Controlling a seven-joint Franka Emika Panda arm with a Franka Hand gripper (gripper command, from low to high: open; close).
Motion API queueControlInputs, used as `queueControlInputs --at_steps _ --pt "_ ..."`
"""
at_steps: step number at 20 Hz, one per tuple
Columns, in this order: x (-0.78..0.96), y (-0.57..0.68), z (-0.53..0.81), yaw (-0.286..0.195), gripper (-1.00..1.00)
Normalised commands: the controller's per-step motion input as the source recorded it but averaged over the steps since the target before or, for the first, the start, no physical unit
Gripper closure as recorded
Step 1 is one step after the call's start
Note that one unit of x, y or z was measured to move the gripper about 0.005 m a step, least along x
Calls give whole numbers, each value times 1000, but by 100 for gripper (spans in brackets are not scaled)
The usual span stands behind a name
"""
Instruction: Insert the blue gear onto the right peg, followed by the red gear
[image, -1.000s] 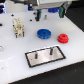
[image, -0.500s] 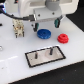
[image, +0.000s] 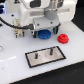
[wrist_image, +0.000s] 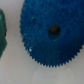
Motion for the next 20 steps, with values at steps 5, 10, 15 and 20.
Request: queueControlInputs --at_steps 5,10,15,20 --pt "-226 16 -159 0 100" --pt "-129 8 -95 0 100" --pt "-151 1 4 0 100" --pt "65 4 291 0 100"
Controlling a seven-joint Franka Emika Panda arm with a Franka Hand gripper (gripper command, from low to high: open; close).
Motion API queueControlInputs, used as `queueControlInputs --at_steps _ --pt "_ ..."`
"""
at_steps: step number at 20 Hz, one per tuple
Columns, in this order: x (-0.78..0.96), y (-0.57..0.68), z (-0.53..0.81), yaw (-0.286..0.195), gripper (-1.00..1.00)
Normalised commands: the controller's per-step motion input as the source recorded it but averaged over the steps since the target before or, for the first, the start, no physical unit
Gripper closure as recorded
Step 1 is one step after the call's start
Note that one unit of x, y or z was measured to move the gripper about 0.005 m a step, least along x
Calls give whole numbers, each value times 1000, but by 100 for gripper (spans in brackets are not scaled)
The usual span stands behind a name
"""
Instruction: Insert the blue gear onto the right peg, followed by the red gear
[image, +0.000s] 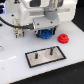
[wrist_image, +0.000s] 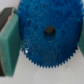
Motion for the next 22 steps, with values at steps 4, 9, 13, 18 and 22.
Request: queueControlInputs --at_steps 4,9,13,18,22 --pt "226 27 444 0 100" --pt "432 -14 474 0 100" --pt "565 -97 434 0 100" --pt "653 -94 442 0 100" --pt "769 -95 352 0 100"
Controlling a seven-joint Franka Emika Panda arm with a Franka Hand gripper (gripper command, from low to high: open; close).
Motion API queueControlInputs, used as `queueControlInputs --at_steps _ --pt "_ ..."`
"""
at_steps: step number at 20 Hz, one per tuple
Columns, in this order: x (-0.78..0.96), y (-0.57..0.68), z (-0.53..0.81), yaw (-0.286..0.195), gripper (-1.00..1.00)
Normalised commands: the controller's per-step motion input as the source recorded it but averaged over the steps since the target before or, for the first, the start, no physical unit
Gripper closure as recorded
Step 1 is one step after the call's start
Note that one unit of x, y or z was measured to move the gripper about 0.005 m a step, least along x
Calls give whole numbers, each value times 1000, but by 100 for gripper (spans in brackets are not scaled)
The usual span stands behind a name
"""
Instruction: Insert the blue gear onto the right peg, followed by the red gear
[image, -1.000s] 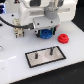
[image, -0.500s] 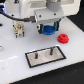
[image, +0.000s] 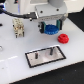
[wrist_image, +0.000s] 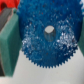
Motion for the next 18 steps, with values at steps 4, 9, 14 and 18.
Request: queueControlInputs --at_steps 4,9,14,18 --pt "780 -97 276 0 100" --pt "771 -68 162 0 100" --pt "707 -107 58 0 100" --pt "537 -110 30 0 100"
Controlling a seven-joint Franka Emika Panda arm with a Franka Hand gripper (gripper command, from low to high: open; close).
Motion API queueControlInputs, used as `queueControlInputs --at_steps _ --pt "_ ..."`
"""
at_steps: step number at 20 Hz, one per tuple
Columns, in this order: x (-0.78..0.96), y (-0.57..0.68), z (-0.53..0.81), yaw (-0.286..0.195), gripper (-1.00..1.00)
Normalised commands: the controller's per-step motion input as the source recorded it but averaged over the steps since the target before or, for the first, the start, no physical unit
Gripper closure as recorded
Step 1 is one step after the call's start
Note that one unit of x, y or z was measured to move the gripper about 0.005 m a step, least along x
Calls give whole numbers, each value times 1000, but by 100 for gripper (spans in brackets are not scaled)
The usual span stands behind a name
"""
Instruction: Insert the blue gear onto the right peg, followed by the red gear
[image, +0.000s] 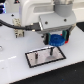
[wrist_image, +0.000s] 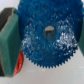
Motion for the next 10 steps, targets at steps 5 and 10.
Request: queueControlInputs --at_steps 5,10 --pt "426 -174 7 0 100" --pt "211 -166 -7 0 100"
